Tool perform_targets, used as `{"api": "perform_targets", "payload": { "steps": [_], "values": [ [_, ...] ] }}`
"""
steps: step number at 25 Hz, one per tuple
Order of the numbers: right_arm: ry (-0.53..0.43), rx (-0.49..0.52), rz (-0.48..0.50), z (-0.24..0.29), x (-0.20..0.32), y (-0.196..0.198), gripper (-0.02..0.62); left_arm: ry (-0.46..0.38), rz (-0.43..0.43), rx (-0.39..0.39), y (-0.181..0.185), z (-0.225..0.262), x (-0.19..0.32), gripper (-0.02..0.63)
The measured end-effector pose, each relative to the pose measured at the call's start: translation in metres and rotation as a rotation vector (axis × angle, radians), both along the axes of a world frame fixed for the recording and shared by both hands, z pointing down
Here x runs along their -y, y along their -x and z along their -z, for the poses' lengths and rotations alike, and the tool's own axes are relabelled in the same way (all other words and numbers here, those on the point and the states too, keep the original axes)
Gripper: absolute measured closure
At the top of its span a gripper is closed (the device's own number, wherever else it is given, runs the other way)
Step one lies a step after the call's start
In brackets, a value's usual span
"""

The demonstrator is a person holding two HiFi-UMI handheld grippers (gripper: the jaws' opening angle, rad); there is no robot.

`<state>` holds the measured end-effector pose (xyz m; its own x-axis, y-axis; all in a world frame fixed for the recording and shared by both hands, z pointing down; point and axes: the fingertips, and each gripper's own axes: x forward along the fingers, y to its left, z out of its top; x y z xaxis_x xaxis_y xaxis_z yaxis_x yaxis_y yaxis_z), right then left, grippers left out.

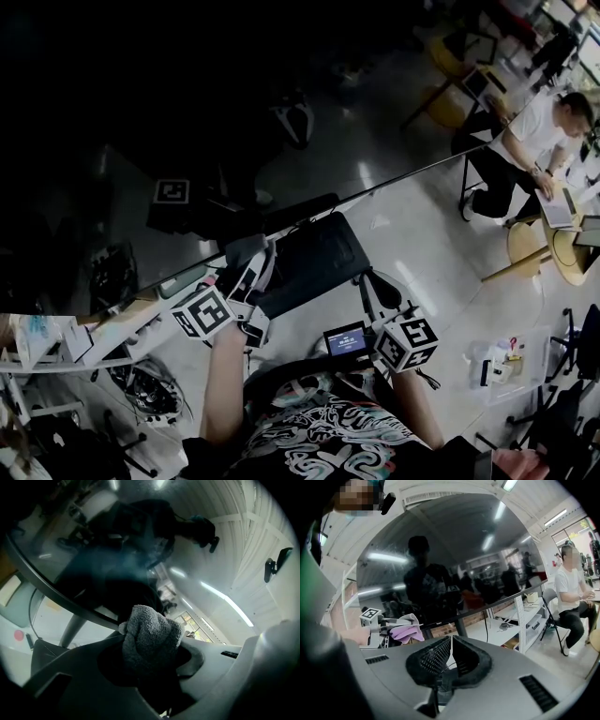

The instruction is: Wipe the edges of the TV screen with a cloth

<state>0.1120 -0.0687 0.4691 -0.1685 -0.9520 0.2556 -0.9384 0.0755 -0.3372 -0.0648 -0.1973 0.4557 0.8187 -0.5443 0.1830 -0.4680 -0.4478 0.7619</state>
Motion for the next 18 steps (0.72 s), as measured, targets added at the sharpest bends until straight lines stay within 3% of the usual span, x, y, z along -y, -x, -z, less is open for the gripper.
{"api": "perform_targets", "payload": {
  "steps": [18],
  "values": [
    [0.019, 0.010, -0.039, -0.007, -0.007, -0.010, 0.560, 0.044, -0.071, -0.050, -0.033, -0.006, 0.000, 0.446]
  ]
}}
